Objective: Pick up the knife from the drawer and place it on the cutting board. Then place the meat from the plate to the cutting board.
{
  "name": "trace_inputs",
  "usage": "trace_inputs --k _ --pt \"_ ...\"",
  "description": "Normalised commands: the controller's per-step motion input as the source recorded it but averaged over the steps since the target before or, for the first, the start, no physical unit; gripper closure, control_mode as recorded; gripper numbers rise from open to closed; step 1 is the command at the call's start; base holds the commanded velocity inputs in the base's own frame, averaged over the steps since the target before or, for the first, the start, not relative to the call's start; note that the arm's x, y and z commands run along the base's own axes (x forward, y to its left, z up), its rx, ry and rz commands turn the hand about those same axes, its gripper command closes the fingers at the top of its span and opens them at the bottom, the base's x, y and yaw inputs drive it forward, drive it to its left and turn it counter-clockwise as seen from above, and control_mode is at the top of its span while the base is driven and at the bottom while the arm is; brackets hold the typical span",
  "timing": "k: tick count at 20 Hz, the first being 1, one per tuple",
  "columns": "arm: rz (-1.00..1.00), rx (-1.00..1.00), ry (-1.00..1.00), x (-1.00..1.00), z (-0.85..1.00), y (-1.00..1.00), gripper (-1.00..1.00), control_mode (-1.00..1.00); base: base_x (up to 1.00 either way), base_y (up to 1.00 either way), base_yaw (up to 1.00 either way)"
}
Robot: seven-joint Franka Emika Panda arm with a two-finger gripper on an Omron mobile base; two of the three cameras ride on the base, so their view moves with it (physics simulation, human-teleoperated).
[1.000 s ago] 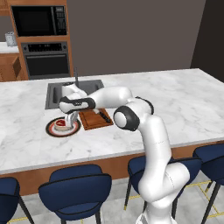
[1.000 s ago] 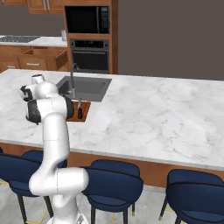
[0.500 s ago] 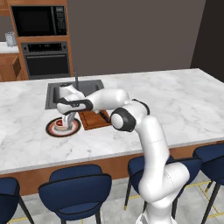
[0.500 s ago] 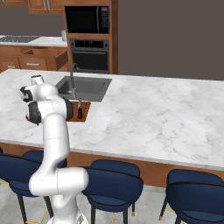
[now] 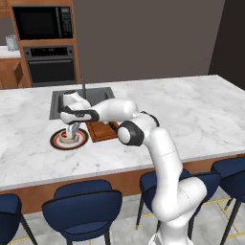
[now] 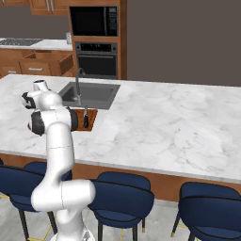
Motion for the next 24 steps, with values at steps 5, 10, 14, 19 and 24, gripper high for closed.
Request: trace_inputs --k 5,10,14,19,24 --pt "0.0 0.0 0.0 0.19 -0.03 0.11 -1.0 -1.0 0.0 0.0 0.0" --pt "0.01 0.0 0.0 0.03 -0.06 0.1 -1.0 -1.0 0.0 0.0 0.0" --pt "0.01 0.0 0.0 0.0 -0.02 0.03 -1.0 -1.0 0.0 0.0 0.0" --pt "0.01 0.0 0.0 0.0 -0.04 0.0 -1.0 -1.0 0.0 0.0 0.0" --pt "0.01 0.0 0.0 0.0 -0.11 0.0 -1.0 -1.0 0.0 0.0 0.0"
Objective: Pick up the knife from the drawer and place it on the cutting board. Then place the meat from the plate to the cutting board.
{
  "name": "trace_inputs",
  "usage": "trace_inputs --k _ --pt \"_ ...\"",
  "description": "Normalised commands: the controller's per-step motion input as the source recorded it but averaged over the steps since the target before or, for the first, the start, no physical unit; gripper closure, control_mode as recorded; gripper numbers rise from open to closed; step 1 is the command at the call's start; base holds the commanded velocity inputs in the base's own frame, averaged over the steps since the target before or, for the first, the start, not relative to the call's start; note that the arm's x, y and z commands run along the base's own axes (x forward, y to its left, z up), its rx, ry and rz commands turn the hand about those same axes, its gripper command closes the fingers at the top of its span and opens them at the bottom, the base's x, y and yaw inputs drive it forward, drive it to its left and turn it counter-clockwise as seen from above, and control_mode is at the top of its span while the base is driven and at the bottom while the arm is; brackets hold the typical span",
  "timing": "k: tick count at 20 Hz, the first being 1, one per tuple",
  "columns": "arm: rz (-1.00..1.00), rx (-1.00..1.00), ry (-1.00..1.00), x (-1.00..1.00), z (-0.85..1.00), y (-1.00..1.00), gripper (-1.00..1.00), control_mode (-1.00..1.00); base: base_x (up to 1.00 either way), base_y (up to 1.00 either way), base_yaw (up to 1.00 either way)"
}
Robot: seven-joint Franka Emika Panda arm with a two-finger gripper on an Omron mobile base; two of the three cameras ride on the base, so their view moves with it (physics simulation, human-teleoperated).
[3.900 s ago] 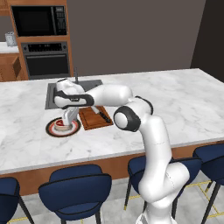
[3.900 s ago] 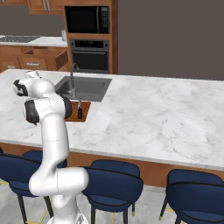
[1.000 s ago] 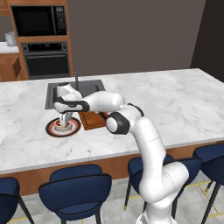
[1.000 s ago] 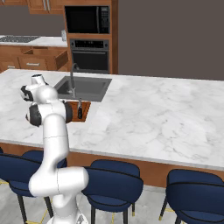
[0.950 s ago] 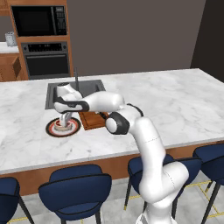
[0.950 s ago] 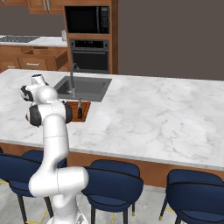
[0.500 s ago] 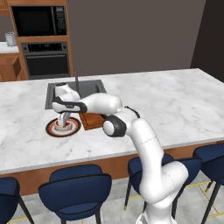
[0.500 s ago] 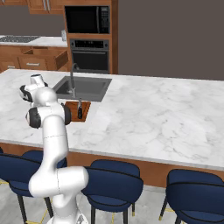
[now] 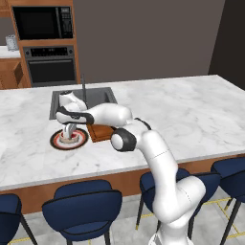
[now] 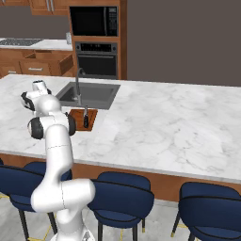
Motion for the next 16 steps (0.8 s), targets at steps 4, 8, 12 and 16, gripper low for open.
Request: trace_inputs --k 4,8,12,16 --pt "0.0 0.0 0.0 0.0 -0.2 0.0 -1.0 -1.0 0.0 0.0 0.0" --pt "0.0 0.0 0.0 0.0 -0.22 0.0 -1.0 -1.0 0.0 0.0 0.0" --pt "0.0 0.0 0.0 0.0 -0.27 0.0 -1.0 -1.0 0.0 0.0 0.0" --pt "0.0 0.0 0.0 -0.02 -0.3 0.0 -1.0 -1.0 0.0 0.0 0.0"
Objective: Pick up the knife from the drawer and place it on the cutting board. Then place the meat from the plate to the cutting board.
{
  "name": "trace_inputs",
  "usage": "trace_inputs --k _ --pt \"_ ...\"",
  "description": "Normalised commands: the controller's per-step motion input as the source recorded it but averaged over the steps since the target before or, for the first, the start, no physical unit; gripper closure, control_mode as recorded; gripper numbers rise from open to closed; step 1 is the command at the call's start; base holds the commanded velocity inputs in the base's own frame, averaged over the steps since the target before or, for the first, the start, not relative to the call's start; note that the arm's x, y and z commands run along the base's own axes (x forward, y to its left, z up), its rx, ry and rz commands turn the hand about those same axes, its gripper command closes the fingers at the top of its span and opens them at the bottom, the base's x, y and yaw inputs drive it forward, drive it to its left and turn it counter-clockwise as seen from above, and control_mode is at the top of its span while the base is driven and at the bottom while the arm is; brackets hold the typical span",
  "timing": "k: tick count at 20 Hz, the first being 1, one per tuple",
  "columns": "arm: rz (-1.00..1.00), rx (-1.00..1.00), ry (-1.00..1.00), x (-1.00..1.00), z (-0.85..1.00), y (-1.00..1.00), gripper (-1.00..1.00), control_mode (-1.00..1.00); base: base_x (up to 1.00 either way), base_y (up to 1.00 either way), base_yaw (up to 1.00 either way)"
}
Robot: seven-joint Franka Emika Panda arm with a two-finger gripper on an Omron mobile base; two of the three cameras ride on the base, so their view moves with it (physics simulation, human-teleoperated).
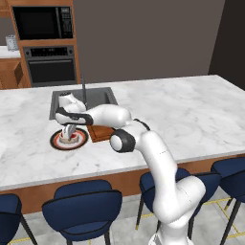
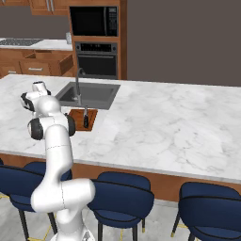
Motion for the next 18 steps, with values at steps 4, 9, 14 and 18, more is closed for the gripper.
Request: trace_inputs --k 4,9,14,18 --pt "0.01 0.0 0.0 -0.05 -0.23 0.0 -1.0 -1.0 0.0 0.0 0.0" --pt "0.01 0.0 0.0 -0.04 -0.33 0.0 -1.0 -1.0 0.0 0.0 0.0" --pt "0.01 0.0 0.0 -0.02 -0.24 0.0 -1.0 -1.0 0.0 0.0 0.0" --pt "0.02 0.0 0.02 -0.11 -0.02 0.0 -1.0 -1.0 0.0 0.0 0.0"
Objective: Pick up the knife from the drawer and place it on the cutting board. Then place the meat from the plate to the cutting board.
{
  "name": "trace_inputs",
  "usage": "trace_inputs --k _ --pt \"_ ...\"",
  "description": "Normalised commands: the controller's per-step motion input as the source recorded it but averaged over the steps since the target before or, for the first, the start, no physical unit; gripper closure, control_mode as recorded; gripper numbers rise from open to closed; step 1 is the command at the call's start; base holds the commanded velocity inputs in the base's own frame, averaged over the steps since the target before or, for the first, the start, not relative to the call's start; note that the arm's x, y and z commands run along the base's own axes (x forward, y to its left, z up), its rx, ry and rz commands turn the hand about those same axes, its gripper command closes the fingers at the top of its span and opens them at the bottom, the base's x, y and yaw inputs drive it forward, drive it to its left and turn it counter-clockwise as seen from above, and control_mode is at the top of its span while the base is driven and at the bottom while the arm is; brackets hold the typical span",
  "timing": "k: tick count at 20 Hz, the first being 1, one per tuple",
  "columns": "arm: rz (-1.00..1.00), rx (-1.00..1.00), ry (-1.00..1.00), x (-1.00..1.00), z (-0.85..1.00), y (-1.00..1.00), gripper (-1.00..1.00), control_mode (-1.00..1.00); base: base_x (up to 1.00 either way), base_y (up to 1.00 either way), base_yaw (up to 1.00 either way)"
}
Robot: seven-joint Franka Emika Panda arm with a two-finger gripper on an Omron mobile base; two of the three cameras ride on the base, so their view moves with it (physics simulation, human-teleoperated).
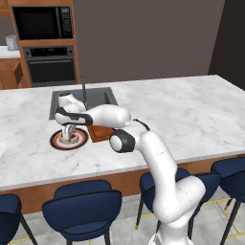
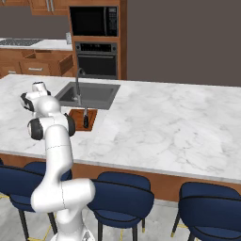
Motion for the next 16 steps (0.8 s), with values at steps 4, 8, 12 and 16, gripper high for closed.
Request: trace_inputs --k 4,8,12,16 --pt "0.02 0.0 0.02 -0.17 -0.12 0.0 -1.0 -1.0 0.0 0.0 0.0" --pt "0.02 0.0 0.01 -0.26 -0.28 0.0 -1.0 -1.0 0.0 0.0 0.0" --pt "0.01 0.0 0.0 -0.17 -0.38 0.0 -1.0 -1.0 0.0 0.0 0.0" --pt "0.0 0.0 0.0 -0.02 -0.34 0.0 -1.0 -1.0 0.0 0.0 0.0"
